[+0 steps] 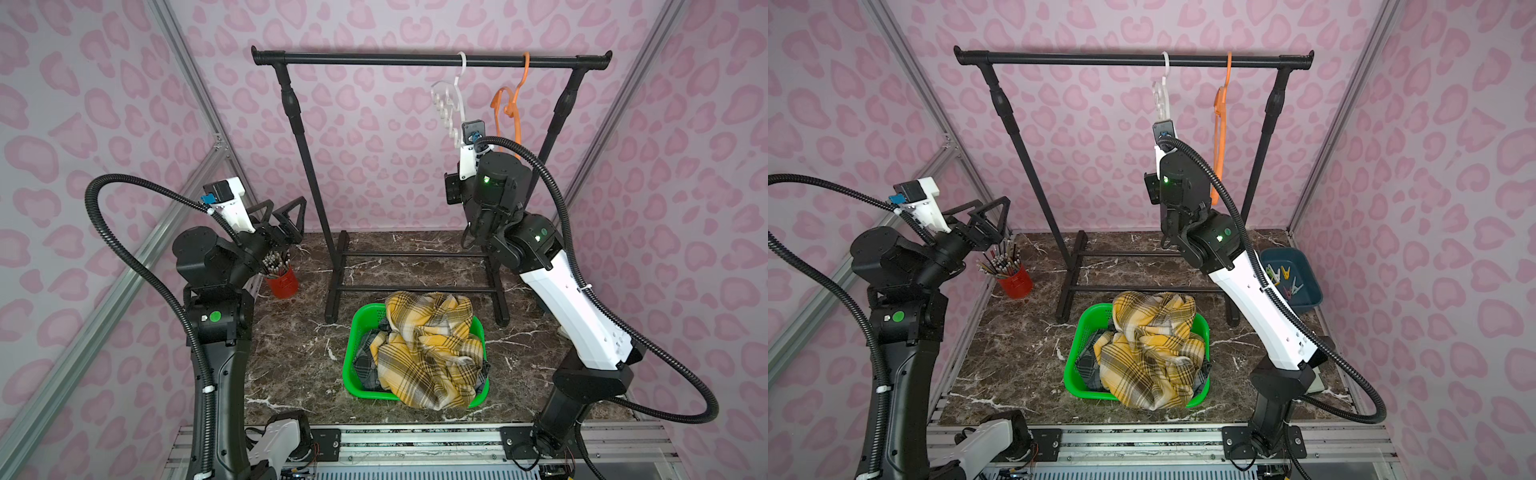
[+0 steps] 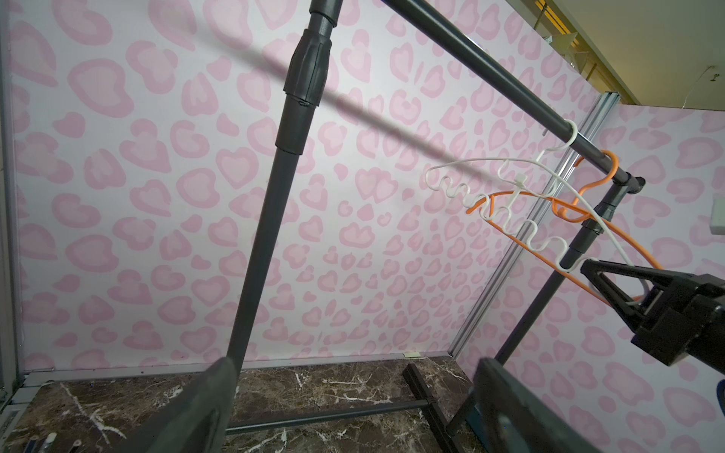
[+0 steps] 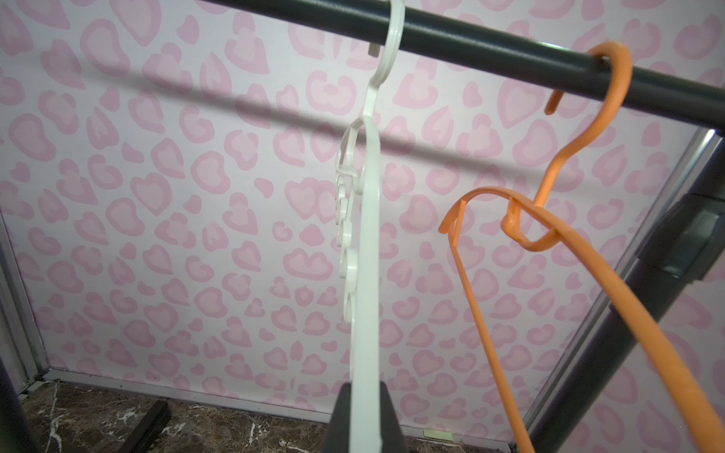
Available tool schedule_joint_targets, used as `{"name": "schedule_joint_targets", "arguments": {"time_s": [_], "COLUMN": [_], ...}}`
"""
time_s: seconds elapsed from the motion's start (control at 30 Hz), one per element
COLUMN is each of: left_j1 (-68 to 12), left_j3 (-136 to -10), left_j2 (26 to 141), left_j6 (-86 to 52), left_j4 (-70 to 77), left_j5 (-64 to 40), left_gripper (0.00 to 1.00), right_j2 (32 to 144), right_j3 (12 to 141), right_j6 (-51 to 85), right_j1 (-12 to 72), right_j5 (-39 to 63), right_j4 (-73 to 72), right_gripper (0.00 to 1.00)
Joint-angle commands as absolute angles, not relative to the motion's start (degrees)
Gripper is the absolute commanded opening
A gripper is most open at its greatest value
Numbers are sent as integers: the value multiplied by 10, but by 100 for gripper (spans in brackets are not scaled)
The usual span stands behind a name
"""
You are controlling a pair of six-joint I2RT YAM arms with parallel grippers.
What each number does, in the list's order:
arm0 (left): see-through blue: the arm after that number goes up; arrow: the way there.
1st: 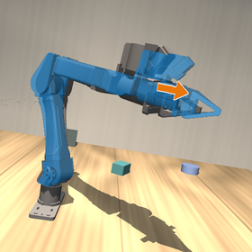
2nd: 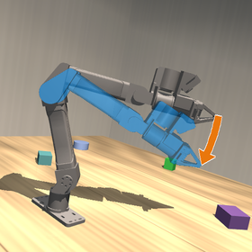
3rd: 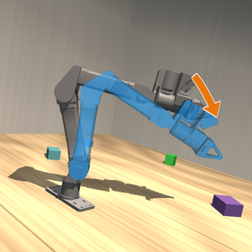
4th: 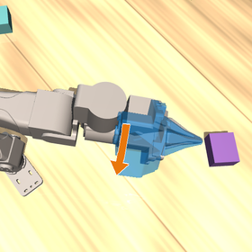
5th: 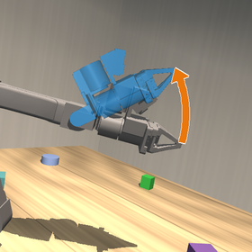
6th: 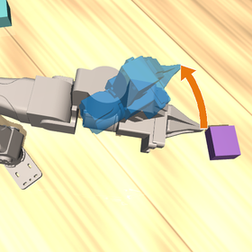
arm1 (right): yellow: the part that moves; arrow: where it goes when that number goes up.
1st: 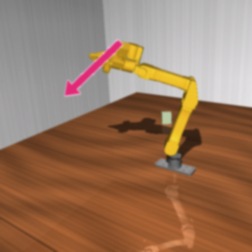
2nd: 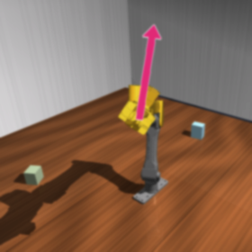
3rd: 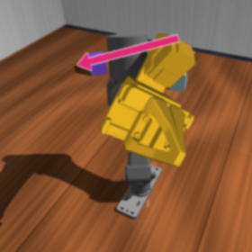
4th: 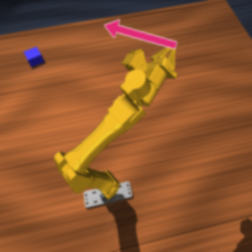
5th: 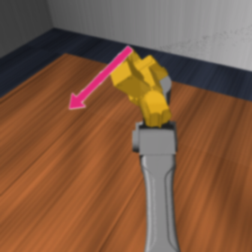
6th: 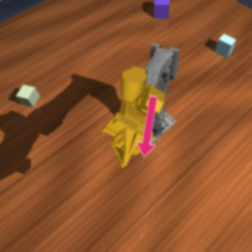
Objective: Remove the clothespins securing long-sleeve shirts to the hanger
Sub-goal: Place the hanger on the clothesline, then reset both arms
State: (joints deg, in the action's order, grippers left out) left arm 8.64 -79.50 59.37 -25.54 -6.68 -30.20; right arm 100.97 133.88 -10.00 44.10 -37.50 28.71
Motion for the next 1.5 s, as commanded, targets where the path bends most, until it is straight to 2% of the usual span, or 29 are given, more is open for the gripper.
{"name": "schedule_joint_targets", "arguments": {"time_s": [0.0,0.13,0.23,0.27,0.3,0.53,0.73,0.87,1.1,1.23,1.47], "left_j1": [87,87,87,87,87,87,87,87,87,87,87], "left_j3": [-792,-791,-791,-791,-791,-791,-766,-720,-644,-604,-541], "left_j2": [592,591,591,591,591,591,570,550,539,543,564], "left_j6": [-251,-246,-243,-243,-243,-231,-214,-198,-168,-150,-117], "left_j4": [-46,-53,-55,-54,-56,-59,-52,-38,-7,14,53], "left_j5": [-304,-296,-293,-291,-290,-273,-240,-214,-184,-175,-157], "left_gripper": [97,97,97,97,97,97,97,97,97,97,97], "right_j2": [1000,962,937,926,915,812,703,647,577,571,545], "right_j3": [1321,1275,1257,1245,1232,1101,993,927,792,700,479], "right_j6": [-91,-111,-116,-119,-124,-159,-155,-166,-36,27,65], "right_j1": [443,469,485,492,499,563,581,567,397,287,160], "right_j5": [-361,-362,-361,-362,-367,-389,-382,-452,-392,-313,-280], "right_j4": [300,263,251,245,235,157,127,130,223,218,64], "right_gripper": [19,60,82,95,98,98,98,98,98,98,98]}}
